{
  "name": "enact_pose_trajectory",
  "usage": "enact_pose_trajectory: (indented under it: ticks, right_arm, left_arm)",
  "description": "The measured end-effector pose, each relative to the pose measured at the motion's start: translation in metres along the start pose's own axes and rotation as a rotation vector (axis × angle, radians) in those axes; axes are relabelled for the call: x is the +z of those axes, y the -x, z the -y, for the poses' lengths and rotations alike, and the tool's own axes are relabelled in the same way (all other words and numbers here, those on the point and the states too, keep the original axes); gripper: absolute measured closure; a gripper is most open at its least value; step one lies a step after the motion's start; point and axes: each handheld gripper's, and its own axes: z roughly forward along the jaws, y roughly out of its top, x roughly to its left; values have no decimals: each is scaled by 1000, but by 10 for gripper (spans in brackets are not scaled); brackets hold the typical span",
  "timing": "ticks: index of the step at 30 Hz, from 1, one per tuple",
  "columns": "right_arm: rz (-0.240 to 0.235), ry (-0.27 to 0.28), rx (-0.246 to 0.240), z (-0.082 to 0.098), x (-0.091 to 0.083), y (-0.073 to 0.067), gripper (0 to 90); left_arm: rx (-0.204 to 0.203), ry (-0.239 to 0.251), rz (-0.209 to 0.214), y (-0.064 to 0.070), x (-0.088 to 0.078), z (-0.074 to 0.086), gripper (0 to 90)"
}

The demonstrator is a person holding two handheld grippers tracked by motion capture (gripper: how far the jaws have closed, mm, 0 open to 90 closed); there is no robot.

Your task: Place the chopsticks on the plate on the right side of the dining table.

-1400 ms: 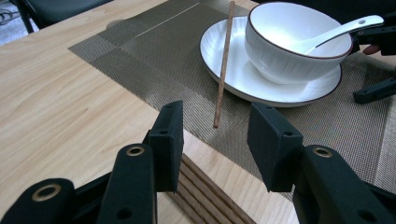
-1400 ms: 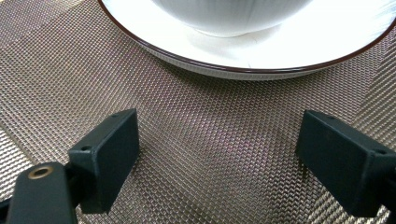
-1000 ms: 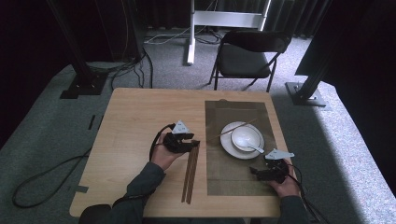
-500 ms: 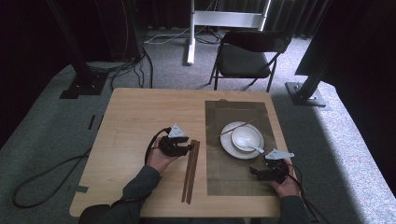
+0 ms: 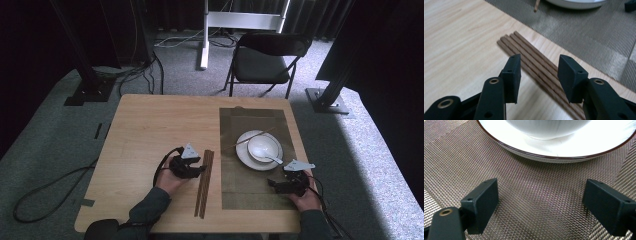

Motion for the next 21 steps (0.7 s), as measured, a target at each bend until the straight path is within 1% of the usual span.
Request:
enact_pose_trajectory:
  ticks: [5, 7, 8, 10, 12, 16, 20, 21]
  right_arm:
    - [0, 0, 0, 0, 0, 0, 129]
    - [0, 0, 0, 0, 0, 0, 129]
    - [0, 0, 0, 0, 0, 0, 128]
    - [0, 0, 0, 0, 0, 0, 128]
    - [0, 0, 0, 0, 0, 0, 128]
    - [0, 0, 0, 0, 0, 0, 128]
    - [0, 0, 0, 0, 0, 0, 128]
    - [0, 0, 0, 0, 0, 0, 128]
  left_arm:
    - [-4, -30, -5, 6, -1, 8, 542]
    - [-20, -35, -1, 10, -2, 11, 542]
    - [-23, -47, -4, 13, -2, 12, 542]
    - [-6, -67, -15, 18, -2, 14, 542]
    - [-2, -72, -13, 21, -2, 15, 542]
    - [-7, -81, -4, 25, -3, 18, 543]
    - [0, -107, -15, 28, -4, 21, 563]
    - [-3, -108, -15, 29, -4, 21, 570]
